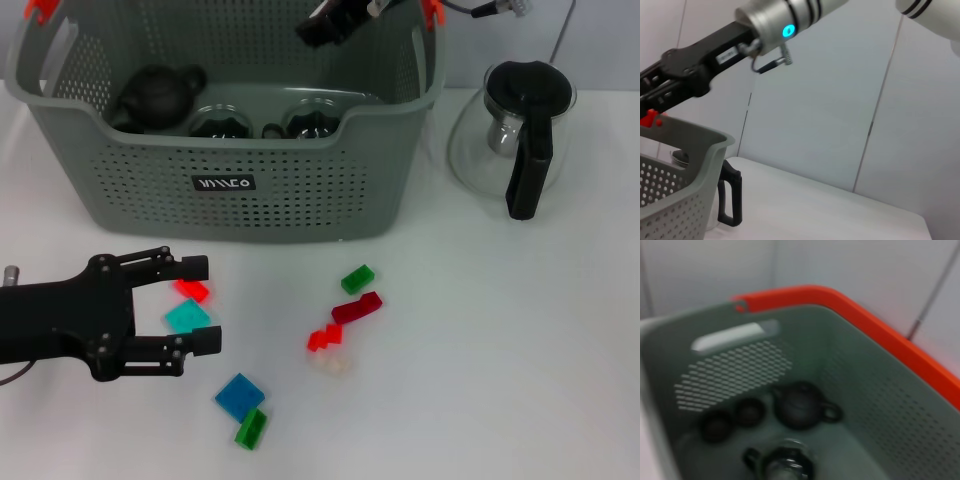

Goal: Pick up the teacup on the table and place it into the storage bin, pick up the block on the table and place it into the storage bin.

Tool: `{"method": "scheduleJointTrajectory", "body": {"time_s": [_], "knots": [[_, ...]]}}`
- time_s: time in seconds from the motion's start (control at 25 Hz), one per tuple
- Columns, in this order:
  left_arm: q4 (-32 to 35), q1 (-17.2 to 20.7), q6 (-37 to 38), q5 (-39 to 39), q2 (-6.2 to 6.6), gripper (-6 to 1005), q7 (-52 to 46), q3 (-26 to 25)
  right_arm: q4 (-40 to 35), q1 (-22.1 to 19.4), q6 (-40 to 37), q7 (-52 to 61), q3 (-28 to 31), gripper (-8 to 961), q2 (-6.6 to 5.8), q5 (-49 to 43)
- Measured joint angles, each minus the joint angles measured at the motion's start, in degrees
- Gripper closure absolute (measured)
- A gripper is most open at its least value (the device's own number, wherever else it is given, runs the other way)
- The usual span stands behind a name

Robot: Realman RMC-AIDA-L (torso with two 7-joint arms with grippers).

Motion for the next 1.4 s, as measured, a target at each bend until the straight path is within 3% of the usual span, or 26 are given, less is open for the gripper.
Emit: {"method": "scheduleJointTrajectory", "body": {"time_s": [0.24,0.6,0.72,0.76,0.96,1.2,1.4], "knots": [[0.3,0.0,-0.1,0.1,0.04,145,0.0,-0.2,8.6,3.2,4.5,-0.7,0.1,516,0.00,-2.9],[0.6,-0.1,-0.9,0.7,0.00,145,0.2,-0.1,9.3,2.9,6.0,-0.4,0.0,511,0.26,-3.5],[0.6,-0.1,-0.9,0.8,-0.12,145,0.3,-0.1,9.0,2.9,6.6,-0.6,-0.1,288,0.28,-3.5],[0.6,-0.1,-0.9,0.8,-0.13,145,0.3,-0.1,8.6,2.8,6.9,-0.6,-0.1,256,0.32,-3.5],[0.6,-0.1,-0.9,0.8,0.06,144,0.3,-0.2,-1.2,-1.0,3.3,-0.6,0.3,95,0.43,-1.0],[0.6,0.1,-0.9,1.4,0.09,144,0.3,-0.4,-20.8,-11.2,-9.1,-1.4,0.4,31,-0.07,9.8],[0.6,0.2,-0.8,1.7,0.17,144,0.3,-0.4,-30.2,-16.3,-23.1,-0.4,1.4,33,-0.50,14.3]]}}
